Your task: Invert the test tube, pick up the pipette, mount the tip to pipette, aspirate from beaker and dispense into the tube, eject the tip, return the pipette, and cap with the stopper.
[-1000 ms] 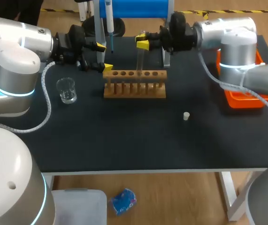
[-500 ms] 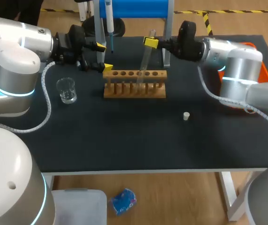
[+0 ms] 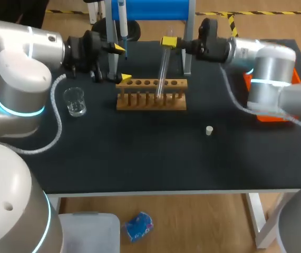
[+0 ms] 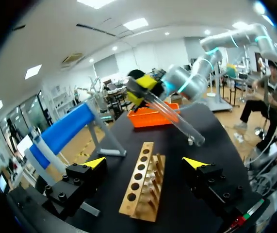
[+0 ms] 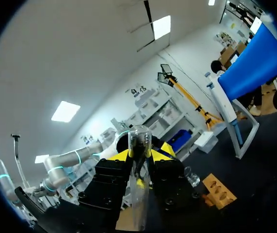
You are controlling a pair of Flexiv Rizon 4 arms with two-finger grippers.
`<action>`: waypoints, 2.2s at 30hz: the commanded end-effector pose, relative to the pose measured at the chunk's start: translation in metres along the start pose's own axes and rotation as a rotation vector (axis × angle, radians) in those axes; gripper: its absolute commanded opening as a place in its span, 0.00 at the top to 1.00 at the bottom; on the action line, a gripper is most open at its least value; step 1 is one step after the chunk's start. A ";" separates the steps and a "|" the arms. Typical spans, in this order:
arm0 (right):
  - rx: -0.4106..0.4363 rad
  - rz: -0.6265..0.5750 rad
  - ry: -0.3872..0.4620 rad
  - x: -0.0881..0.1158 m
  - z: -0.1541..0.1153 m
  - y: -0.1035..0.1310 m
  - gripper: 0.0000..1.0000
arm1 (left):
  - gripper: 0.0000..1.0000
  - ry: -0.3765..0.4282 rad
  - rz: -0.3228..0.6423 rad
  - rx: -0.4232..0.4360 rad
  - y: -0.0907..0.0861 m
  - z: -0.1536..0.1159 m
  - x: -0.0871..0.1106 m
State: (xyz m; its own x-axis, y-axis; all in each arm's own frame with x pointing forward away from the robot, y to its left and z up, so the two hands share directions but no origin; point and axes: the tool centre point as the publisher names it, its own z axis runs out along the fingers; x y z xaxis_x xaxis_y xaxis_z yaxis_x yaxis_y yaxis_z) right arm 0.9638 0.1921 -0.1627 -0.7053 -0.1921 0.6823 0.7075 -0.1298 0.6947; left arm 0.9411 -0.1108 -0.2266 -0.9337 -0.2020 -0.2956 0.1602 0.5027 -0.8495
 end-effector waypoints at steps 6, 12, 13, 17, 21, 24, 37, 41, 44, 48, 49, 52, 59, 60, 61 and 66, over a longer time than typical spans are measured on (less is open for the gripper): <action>0.140 0.151 -0.174 0.016 -0.001 0.011 1.00 | 0.00 -0.213 0.261 0.086 0.001 -0.004 0.018; 0.140 0.151 -0.174 0.016 -0.001 0.011 1.00 | 0.00 -0.213 0.261 0.086 0.001 -0.004 0.018; 0.140 0.151 -0.174 0.016 -0.001 0.011 1.00 | 0.00 -0.213 0.261 0.086 0.001 -0.004 0.018; 0.151 0.230 -0.214 0.015 -0.005 0.010 1.00 | 0.00 -0.265 0.465 0.143 -0.009 -0.004 0.024; 0.177 0.417 -0.307 0.019 -0.012 0.005 1.00 | 0.00 -0.367 0.918 0.134 -0.018 -0.008 0.038; 0.178 0.461 -0.339 0.022 -0.016 0.002 1.00 | 0.00 -0.394 1.022 0.082 -0.019 -0.008 0.041; 0.178 0.461 -0.339 0.022 -0.016 0.002 1.00 | 0.00 -0.394 1.022 0.082 -0.019 -0.008 0.041; 0.172 0.501 -0.331 0.019 -0.015 -0.004 1.00 | 0.00 -0.447 1.036 0.202 -0.029 -0.009 0.051; 0.139 0.533 -0.336 0.011 -0.016 -0.010 1.00 | 0.00 -0.460 1.047 0.238 -0.035 -0.011 0.054; 0.130 0.559 -0.343 0.003 -0.016 -0.020 1.00 | 0.00 -0.474 1.112 0.272 -0.045 -0.012 0.059; 0.130 0.562 -0.341 0.002 -0.016 -0.022 1.00 | 0.00 -0.467 1.131 0.277 -0.047 -0.012 0.060; 0.124 0.576 -0.331 -0.002 -0.015 -0.026 1.00 | 0.00 -0.474 1.204 0.283 -0.054 -0.007 0.066; 0.120 0.565 -0.318 -0.007 -0.014 -0.027 1.00 | 0.00 -0.491 1.360 0.247 -0.062 0.006 0.076; 0.120 0.565 -0.318 -0.007 -0.014 -0.027 1.00 | 0.00 -0.491 1.360 0.247 -0.062 0.006 0.076; 0.120 0.565 -0.318 -0.007 -0.014 -0.027 1.00 | 0.00 -0.491 1.360 0.247 -0.062 0.006 0.076; 0.120 0.565 -0.318 -0.007 -0.014 -0.027 1.00 | 0.00 -0.491 1.360 0.247 -0.062 0.006 0.076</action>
State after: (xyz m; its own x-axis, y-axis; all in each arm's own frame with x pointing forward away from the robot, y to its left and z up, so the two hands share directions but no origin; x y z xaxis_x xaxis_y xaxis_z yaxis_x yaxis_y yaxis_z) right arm 0.9497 0.1835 -0.1899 -0.2178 0.0986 0.9710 0.9760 0.0185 0.2171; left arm 0.8632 -0.1617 -0.1968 0.1513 0.0506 -0.9872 0.9097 0.3836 0.1591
